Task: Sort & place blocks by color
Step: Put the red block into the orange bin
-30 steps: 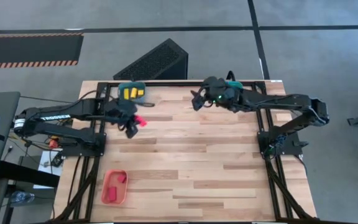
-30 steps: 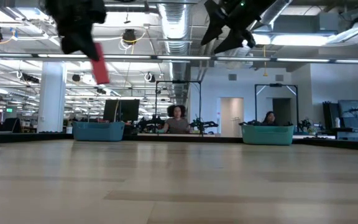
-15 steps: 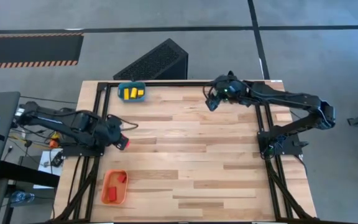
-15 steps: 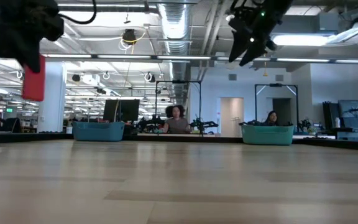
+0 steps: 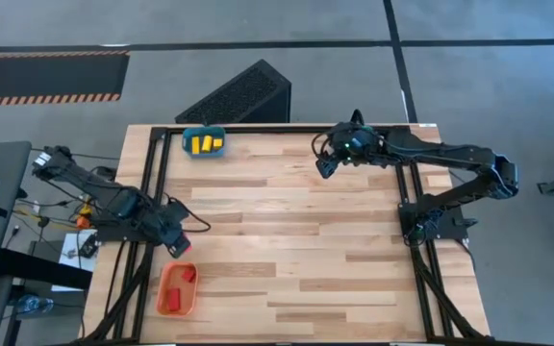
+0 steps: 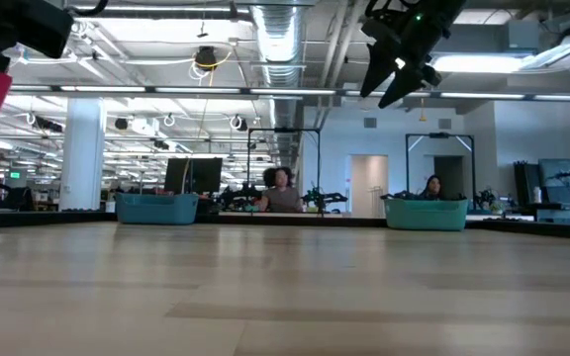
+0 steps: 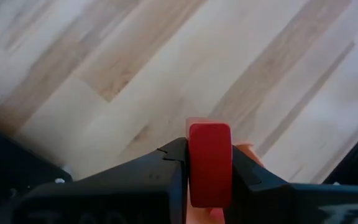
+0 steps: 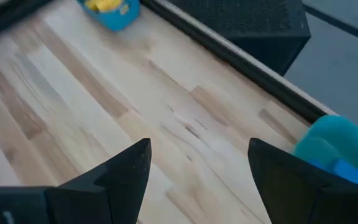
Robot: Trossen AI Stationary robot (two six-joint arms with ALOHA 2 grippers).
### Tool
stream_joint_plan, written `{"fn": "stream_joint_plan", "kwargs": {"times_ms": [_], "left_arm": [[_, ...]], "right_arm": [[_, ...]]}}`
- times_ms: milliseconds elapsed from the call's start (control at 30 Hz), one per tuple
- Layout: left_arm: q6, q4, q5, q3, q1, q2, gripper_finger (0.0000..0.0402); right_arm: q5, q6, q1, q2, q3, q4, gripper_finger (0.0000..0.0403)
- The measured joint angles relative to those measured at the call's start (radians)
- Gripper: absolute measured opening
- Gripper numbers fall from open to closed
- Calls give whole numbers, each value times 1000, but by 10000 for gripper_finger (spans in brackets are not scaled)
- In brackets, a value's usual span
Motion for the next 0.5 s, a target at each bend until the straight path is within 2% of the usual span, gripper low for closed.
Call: {"fn": "stream_joint_plan", "kwargs": {"times_ms": [267, 500], "left_arm": [[39, -51, -1, 16, 18, -5, 33], [31, -58, 22, 44, 20, -3, 32]], "right_arm": [[21, 89, 20, 0, -87, 162, 289], [20, 133, 125, 0, -123, 212, 289]]}}
